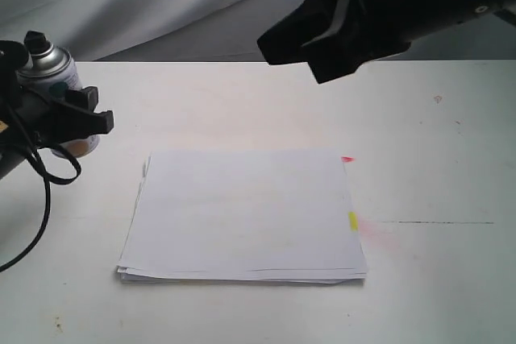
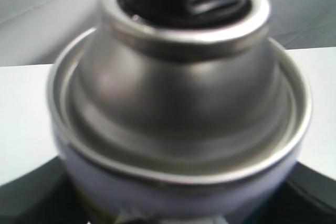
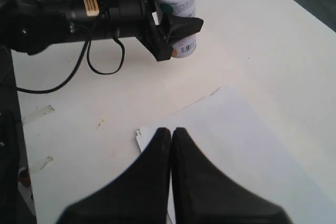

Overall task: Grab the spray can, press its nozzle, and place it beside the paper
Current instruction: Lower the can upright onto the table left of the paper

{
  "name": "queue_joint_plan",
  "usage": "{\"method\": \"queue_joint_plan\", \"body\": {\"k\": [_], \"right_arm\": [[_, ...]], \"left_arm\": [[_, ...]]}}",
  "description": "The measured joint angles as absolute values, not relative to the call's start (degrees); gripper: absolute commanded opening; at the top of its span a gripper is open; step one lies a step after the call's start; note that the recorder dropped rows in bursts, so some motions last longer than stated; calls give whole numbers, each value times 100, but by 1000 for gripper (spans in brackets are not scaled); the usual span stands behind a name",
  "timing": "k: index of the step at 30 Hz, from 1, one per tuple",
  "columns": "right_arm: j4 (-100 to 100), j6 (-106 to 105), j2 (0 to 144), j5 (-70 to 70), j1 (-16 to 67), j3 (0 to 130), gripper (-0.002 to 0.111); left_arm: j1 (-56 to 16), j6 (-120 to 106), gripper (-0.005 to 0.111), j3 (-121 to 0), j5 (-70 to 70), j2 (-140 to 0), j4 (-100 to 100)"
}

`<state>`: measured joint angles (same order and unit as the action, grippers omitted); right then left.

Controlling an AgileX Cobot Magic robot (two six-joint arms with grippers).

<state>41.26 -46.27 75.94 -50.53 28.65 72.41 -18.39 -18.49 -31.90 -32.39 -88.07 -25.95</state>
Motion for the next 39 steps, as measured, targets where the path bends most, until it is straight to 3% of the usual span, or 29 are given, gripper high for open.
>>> {"method": "queue_joint_plan", "body": {"k": [16, 39], "right_arm": [[4126, -4499, 7478, -5053, 2865, 7236, 0], [4083, -4499, 7478, -5053, 2865, 7236, 0]], "left_arm": [[-1839, -1144, 0, -2943, -4777, -10305, -1908], [-1839, -193, 0, -2943, -5012, -11069, -1869]]}}
